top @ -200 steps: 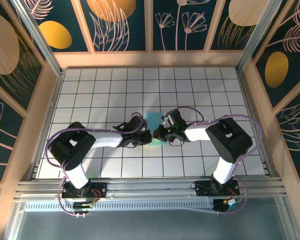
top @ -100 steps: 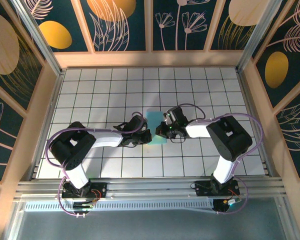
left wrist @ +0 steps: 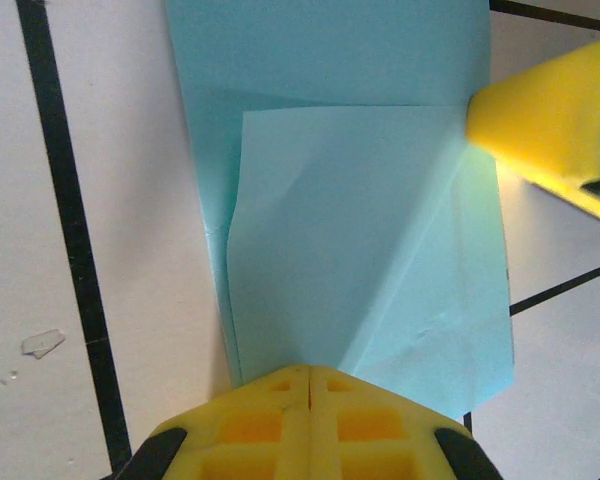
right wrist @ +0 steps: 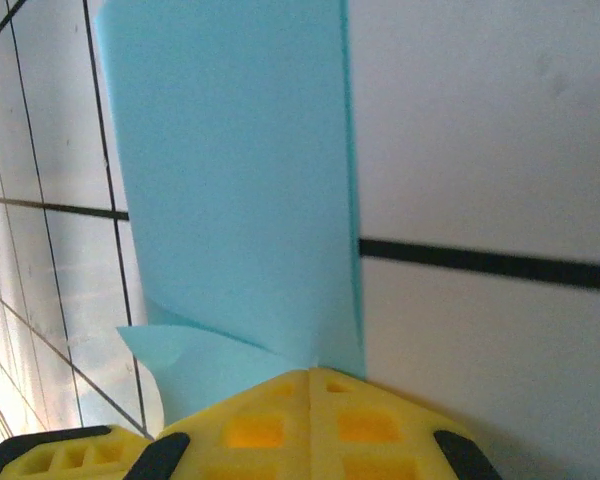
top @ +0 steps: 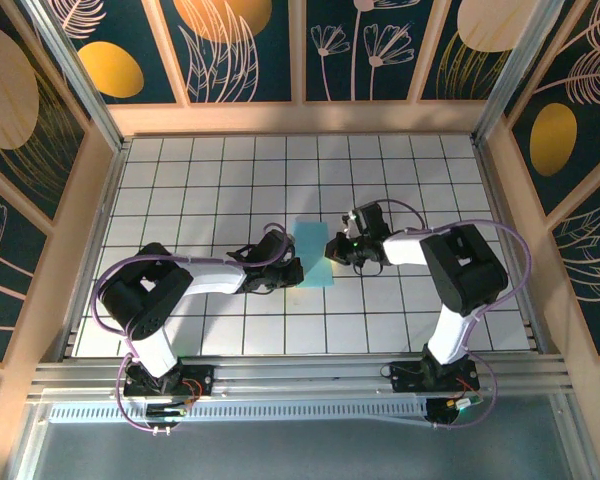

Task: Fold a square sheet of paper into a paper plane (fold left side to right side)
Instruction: Fold the triangle a second time at the center of the table.

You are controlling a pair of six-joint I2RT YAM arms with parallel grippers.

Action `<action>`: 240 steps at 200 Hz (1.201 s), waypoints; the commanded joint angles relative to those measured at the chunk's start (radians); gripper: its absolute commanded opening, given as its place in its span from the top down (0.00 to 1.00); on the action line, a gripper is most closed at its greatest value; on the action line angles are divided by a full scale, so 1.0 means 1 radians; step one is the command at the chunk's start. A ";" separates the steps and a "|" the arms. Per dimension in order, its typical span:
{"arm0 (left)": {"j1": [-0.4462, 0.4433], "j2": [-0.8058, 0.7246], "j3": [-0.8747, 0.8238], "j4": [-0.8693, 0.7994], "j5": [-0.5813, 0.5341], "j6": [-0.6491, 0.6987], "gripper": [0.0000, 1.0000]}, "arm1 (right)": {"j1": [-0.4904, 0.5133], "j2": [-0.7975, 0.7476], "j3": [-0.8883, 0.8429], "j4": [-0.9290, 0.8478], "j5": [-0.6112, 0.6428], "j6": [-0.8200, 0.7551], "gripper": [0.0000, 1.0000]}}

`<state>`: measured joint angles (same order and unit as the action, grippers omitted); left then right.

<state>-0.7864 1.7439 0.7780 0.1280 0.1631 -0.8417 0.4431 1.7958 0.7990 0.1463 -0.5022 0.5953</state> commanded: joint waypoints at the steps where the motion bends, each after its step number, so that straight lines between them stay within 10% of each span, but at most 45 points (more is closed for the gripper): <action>1: 0.006 0.039 -0.047 -0.144 -0.055 0.010 1.00 | -0.072 0.037 0.032 -0.063 0.122 -0.066 1.00; 87: 0.006 0.023 -0.043 -0.119 -0.049 0.003 1.00 | -0.024 -0.141 -0.024 -0.047 0.007 -0.004 1.00; 240: 0.007 -0.024 0.065 -0.097 0.042 0.024 1.00 | 0.062 0.051 0.001 -0.058 0.061 0.031 1.00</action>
<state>-0.7853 1.7344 0.7990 0.0799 0.1627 -0.8398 0.5056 1.8076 0.8055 0.1680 -0.4988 0.6380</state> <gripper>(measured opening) 0.044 0.047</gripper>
